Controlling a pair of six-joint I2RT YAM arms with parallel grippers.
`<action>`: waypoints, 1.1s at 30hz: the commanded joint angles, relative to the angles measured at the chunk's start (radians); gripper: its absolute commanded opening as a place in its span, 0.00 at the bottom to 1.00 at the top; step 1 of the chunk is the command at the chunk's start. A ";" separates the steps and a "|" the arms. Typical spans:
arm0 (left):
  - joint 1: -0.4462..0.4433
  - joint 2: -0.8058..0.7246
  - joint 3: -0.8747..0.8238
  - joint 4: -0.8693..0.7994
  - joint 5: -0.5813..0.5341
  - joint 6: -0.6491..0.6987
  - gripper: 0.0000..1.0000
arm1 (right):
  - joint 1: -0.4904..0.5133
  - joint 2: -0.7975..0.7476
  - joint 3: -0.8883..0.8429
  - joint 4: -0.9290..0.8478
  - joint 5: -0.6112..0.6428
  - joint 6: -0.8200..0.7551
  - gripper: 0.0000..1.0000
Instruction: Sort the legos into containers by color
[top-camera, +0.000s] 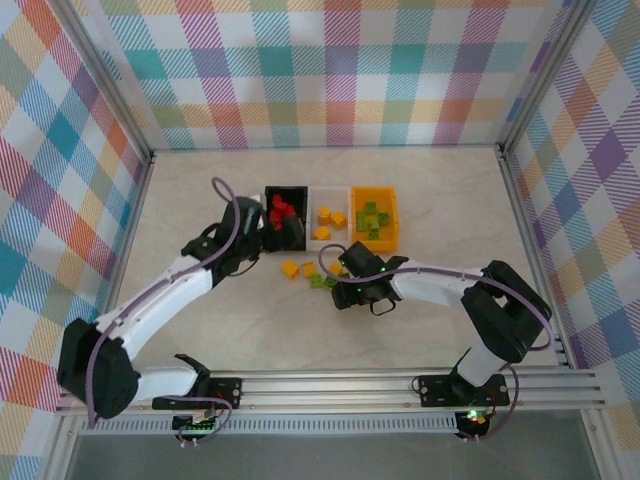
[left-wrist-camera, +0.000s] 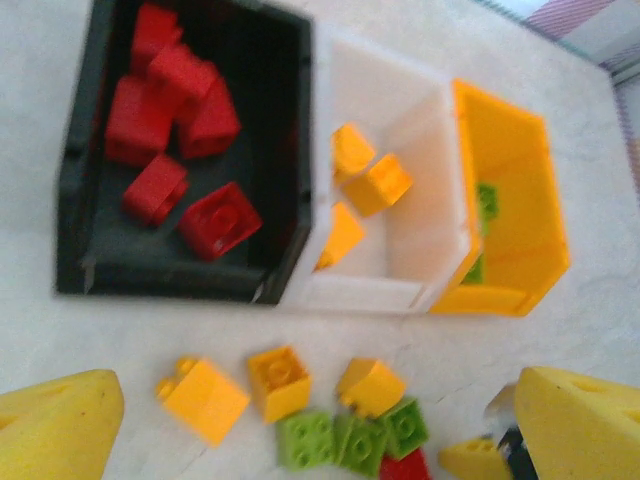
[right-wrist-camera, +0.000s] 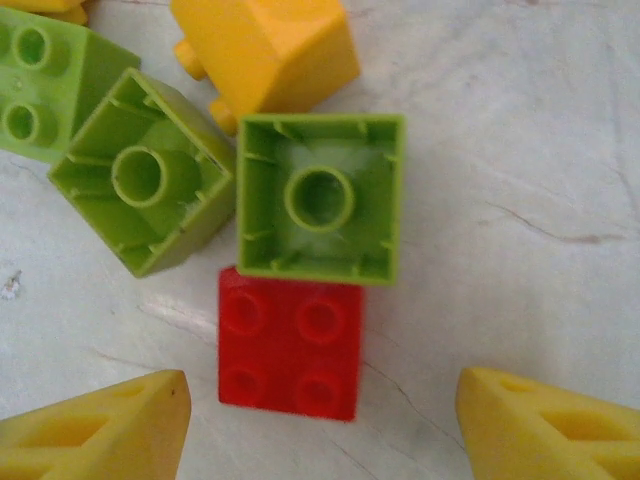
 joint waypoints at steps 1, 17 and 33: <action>-0.002 -0.107 -0.128 -0.005 -0.038 -0.053 1.00 | 0.024 0.046 0.046 -0.011 0.065 -0.017 0.69; 0.010 -0.251 -0.263 -0.050 -0.064 -0.095 1.00 | 0.050 0.030 0.089 -0.046 0.149 -0.031 0.34; 0.036 -0.318 -0.309 -0.081 -0.058 -0.108 1.00 | -0.014 0.345 0.761 -0.148 -0.002 -0.149 0.33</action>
